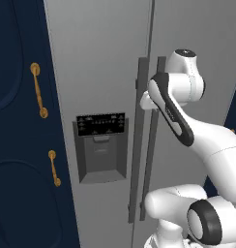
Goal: Take the strawberry from the fridge and place it on top of the pancake, located on the dining counter.
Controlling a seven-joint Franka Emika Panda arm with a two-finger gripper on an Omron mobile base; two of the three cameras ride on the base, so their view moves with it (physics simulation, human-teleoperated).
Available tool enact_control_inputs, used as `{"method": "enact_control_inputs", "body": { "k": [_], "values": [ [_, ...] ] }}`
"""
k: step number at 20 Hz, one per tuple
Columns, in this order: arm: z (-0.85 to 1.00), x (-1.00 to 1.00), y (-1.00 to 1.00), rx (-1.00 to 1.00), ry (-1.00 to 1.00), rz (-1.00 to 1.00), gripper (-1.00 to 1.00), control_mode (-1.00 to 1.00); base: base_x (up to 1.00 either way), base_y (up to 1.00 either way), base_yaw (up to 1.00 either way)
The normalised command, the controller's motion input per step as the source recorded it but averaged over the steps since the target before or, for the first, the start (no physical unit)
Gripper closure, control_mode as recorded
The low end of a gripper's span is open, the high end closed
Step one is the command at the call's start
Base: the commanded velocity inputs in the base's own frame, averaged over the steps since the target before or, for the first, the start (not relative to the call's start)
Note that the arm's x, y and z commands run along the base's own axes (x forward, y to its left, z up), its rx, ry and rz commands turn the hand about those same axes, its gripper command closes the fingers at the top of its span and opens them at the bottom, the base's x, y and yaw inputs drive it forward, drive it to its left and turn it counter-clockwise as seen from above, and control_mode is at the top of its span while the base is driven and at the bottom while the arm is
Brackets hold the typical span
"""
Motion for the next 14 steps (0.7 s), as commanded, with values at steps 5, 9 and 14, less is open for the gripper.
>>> {"method": "enact_control_inputs", "body": {
  "k": [5, 9, 14],
  "values": [
    [0.00, 0.00, 0.00, 0.00, 0.00, 0.00, -1.00, 1.00, -0.41, 0.00, 0.00],
    [0.00, 0.00, 0.00, 0.00, 0.00, 0.00, -1.00, 1.00, -0.72, 0.00, -0.05],
    [0.00, 0.00, 0.00, 0.00, 0.00, 0.00, -1.00, 1.00, -0.18, 0.30, -0.06]
  ]
}}
